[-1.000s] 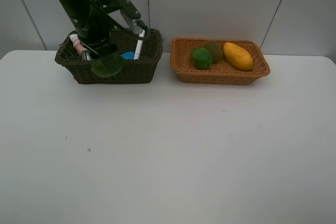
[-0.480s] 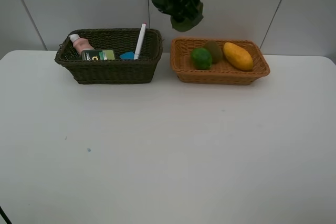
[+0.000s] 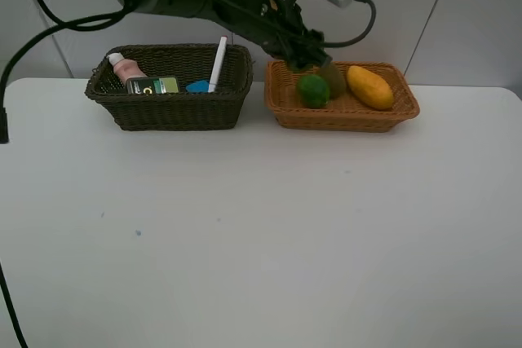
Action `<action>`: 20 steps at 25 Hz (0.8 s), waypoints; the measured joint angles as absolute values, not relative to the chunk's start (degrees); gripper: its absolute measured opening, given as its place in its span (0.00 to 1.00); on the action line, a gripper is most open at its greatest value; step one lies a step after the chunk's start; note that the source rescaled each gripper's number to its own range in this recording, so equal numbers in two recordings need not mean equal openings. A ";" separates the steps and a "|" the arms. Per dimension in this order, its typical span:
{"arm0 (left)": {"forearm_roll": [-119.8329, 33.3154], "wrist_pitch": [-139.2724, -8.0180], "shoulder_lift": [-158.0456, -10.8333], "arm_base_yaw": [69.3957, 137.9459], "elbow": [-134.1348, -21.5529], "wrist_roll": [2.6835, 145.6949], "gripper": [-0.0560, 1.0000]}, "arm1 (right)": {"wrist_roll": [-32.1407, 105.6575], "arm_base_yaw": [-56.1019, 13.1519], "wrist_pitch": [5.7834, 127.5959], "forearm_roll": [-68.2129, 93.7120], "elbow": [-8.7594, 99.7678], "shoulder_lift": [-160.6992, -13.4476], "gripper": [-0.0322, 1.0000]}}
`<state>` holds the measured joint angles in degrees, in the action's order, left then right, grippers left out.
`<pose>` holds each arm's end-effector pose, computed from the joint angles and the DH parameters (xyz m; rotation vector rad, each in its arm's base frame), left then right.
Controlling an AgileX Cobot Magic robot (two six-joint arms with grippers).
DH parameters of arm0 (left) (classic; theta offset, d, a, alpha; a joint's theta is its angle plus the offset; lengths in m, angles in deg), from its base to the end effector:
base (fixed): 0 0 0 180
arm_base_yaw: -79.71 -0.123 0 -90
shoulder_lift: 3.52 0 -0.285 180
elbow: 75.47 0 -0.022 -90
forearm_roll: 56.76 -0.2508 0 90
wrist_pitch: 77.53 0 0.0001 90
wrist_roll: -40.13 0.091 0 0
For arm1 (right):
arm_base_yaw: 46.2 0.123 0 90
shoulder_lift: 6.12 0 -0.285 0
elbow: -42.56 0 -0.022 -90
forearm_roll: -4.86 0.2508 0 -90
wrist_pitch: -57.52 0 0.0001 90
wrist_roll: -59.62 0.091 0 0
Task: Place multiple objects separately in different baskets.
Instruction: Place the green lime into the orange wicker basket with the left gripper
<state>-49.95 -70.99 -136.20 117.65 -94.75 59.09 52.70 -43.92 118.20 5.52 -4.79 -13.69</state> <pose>0.4022 -0.3151 0.2077 0.8994 1.9035 -0.2852 -0.0079 0.0006 0.2833 -0.1625 2.0112 -0.0377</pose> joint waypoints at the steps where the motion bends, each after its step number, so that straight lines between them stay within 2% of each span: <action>1: -49.95 -72.12 -136.92 117.65 -94.75 59.02 0.71 | 52.70 -43.92 118.20 5.52 -4.79 -13.69 1.00; 13: -49.50 -85.03 -144.04 117.65 -94.75 57.51 0.71 | 52.70 -43.92 118.20 5.52 -4.79 -13.69 1.00; 20: -49.37 -86.51 -146.05 117.65 -94.75 55.91 0.71 | 52.70 -43.92 118.20 5.52 -4.79 -13.69 1.00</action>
<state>-49.37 -86.51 -146.05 117.65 -94.75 55.91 52.70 -43.92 118.20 5.52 -4.79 -13.69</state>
